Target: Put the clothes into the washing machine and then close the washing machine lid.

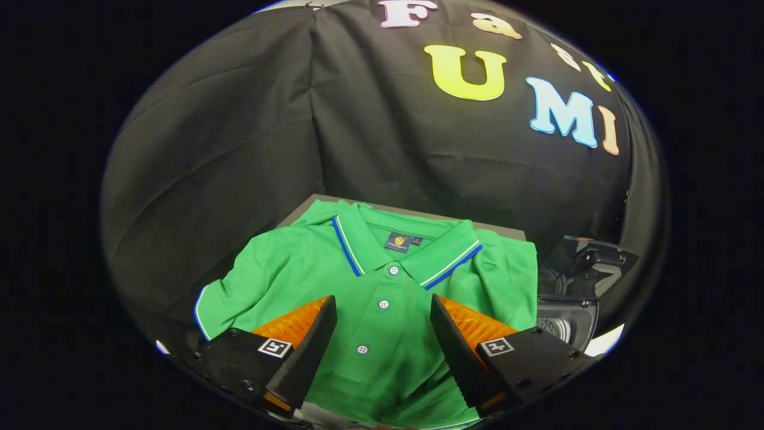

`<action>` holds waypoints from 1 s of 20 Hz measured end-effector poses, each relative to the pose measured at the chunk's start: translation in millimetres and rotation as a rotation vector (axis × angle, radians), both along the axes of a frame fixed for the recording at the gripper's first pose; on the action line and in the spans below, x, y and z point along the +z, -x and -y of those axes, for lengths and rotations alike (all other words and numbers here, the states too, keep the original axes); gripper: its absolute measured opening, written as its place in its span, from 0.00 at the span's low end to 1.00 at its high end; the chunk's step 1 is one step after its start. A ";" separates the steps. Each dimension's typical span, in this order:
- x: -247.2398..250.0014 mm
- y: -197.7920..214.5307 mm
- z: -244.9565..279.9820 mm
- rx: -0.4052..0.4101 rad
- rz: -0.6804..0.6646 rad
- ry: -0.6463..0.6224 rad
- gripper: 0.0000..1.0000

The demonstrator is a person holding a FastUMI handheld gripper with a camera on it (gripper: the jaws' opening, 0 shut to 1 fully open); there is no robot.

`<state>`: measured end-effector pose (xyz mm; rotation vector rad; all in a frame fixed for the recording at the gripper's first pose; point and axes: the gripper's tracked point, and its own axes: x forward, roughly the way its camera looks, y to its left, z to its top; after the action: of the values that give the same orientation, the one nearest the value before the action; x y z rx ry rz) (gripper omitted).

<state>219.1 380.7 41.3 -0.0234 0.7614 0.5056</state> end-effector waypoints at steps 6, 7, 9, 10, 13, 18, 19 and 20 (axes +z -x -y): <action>-17.0 0.4 -2.1 0.001 -0.011 0.050 0.99; -20.9 3.1 -1.3 0.002 -0.026 0.060 0.99; -19.8 0.8 -2.9 0.003 -0.009 0.061 0.99; -19.0 2.2 -3.3 0.005 -0.004 0.059 0.99; -17.0 -0.1 -4.6 0.025 0.010 0.050 0.94; -17.1 1.9 -11.0 0.028 -0.029 -0.006 0.28; -17.3 3.4 -11.1 0.037 -0.040 0.007 0.15; -12.7 3.0 -14.7 0.053 -0.037 0.016 0.11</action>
<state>216.1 395.4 28.7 -0.0497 0.8024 0.5511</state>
